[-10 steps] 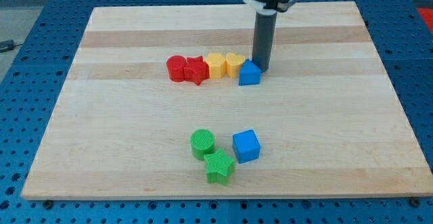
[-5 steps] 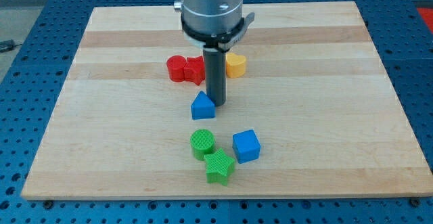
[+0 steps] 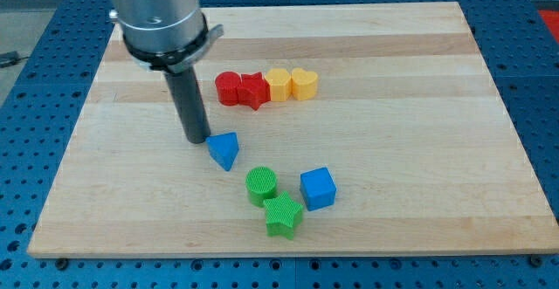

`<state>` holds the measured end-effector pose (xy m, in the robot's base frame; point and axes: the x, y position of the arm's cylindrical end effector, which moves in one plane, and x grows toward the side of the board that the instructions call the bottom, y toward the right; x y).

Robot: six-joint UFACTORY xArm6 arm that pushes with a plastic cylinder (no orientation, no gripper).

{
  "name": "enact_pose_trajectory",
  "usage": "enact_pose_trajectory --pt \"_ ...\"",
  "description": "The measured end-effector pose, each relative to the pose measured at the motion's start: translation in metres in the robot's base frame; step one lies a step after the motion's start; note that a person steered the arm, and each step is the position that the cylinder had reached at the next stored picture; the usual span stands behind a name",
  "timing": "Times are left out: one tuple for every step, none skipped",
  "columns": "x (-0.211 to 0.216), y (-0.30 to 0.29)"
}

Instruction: Move the blue triangle to the left of the green circle

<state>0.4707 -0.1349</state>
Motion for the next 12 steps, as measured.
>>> enact_pose_trajectory --pt "0.004 0.011" --pt "0.012 0.058" --pt "0.029 0.074" --pt "0.038 0.079" --pt "0.038 0.059" --pt "0.038 0.029" --pt "0.044 0.011" --pt "0.053 0.022" --pt "0.064 0.03" --pt "0.071 0.03" --pt "0.083 0.034" --pt "0.091 0.034"
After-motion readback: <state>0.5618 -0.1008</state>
